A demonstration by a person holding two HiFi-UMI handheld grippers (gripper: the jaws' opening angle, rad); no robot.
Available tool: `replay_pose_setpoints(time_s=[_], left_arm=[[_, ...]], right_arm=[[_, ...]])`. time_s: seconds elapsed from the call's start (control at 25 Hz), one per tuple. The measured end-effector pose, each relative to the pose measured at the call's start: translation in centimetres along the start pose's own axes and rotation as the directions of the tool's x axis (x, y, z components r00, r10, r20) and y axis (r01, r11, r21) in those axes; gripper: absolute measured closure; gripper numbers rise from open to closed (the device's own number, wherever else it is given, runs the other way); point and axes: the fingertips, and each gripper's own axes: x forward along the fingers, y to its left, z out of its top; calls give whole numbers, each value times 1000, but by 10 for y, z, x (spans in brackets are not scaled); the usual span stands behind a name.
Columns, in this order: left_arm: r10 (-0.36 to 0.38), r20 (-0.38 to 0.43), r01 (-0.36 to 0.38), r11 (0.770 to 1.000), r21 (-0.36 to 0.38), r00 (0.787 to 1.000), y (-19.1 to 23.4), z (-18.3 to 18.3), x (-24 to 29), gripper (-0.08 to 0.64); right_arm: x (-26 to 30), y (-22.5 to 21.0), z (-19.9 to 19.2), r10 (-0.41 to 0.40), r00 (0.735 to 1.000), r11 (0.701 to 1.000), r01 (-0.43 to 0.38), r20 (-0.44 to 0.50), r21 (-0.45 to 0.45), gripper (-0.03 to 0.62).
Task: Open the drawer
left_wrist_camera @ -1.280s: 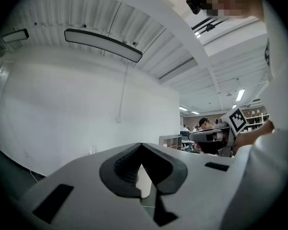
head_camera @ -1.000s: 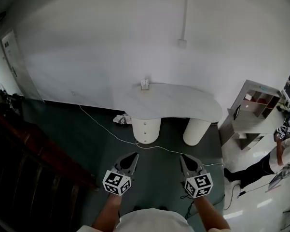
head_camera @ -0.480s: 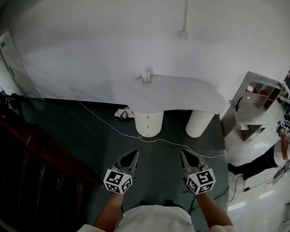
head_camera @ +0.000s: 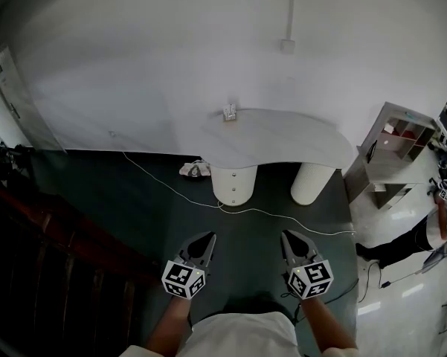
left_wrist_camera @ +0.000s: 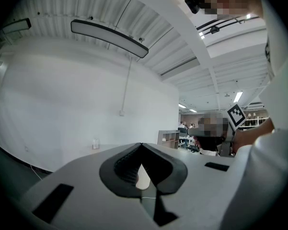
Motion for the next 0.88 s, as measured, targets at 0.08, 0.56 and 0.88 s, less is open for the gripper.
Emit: replay_pose_setpoints(time_s=[0.08,0.56,0.88], left_arm=[[0,-2,0,1000,-3,1000,6,0,4,555],[21,-23,-21,1000,-10,1000,42,2,77,555],[56,-39,-57,998,-12,998,76,8,161,555]], right_arm=[[7,-1,0,1,1000,1000,-1,-4,-4,581],[78,-53,-2,26,999,1000,-25,-33,5,581],[155,-116,1,65,995,998,-64,-71,14,581]])
